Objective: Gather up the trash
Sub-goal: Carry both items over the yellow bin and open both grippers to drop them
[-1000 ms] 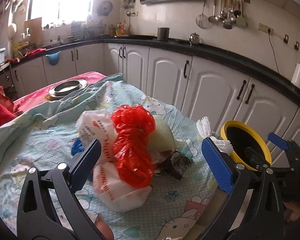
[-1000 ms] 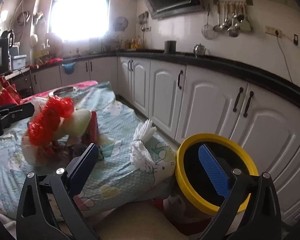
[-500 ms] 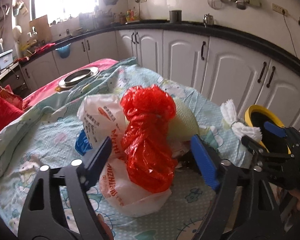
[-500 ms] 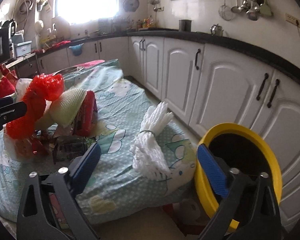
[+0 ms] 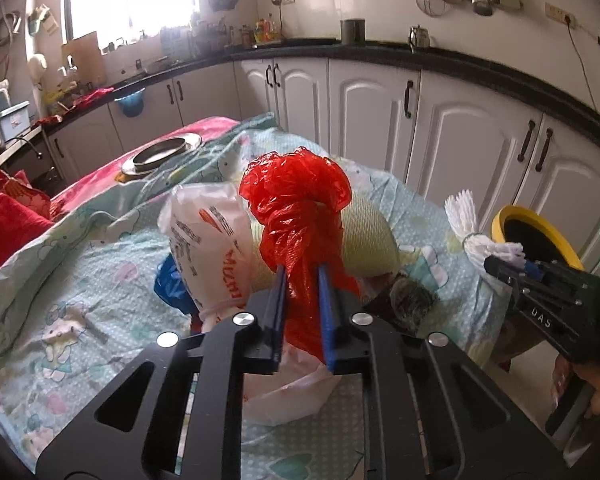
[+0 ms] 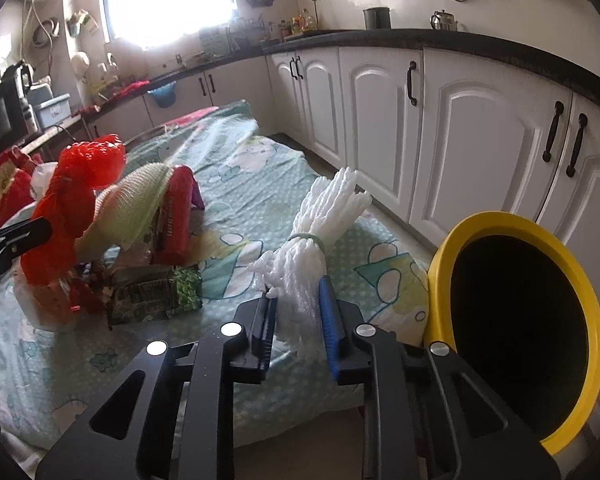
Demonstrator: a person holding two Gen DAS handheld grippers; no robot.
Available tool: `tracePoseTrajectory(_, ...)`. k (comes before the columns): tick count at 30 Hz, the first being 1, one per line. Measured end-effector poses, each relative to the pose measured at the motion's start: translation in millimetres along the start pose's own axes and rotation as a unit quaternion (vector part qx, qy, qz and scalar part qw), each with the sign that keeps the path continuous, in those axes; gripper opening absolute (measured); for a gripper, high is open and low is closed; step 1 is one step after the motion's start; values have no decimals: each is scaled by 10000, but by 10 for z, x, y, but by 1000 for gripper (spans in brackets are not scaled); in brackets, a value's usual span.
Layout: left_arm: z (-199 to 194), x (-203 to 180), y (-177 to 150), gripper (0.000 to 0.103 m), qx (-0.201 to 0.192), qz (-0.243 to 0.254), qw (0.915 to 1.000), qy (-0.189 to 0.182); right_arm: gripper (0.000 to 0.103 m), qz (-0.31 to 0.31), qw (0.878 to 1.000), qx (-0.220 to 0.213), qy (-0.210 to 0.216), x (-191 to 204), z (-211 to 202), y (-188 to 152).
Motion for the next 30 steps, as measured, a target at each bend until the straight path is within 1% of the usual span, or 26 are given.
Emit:
tracePoseTrajectory(5,-137,4,183,7,-257,-126,9995,-141,18,69,9997,-228,102,-20,-142,79)
tracePoseTrajectory(8,-198,-99,306,7,-357,-126,9987,-338,18,114,9992,-380,112,-74,-273,157)
tracePoseTrajectory(11,-217,-273,388,7,-421,-56,9976,-552,18,141,9986,-500,31,-158,-411,215)
tracePoseTrajectory(16,-155,-633,426,7,-356,20,9943,-1007,18,308,9971,-637,-266,-443,-609,267)
tracePoseTrajectory(21,-93,-981,435,7,-304,54,9896,-1404,18,563,9944,-668,-600,-761,-787,226)
tracePoseTrajectory(28,-15,-1548,439,7,-214,295,9800,-1956,18,922,9873,-704,-1088,-1216,-992,144)
tracePoseTrajectory(30,5,-1670,416,7,-174,357,9769,-2101,18,1015,9854,-650,-1203,-1342,-1034,92)
Point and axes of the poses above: each gripper's, at about its wrist camera, not at the fingertips, and z roughly the way its jaws point, x to its left, y to its top, the point moved 5 cm from there along z, roughly the way its jaws point, and after that the axes turned 10 degrees about -x, right-handed, at the moved point
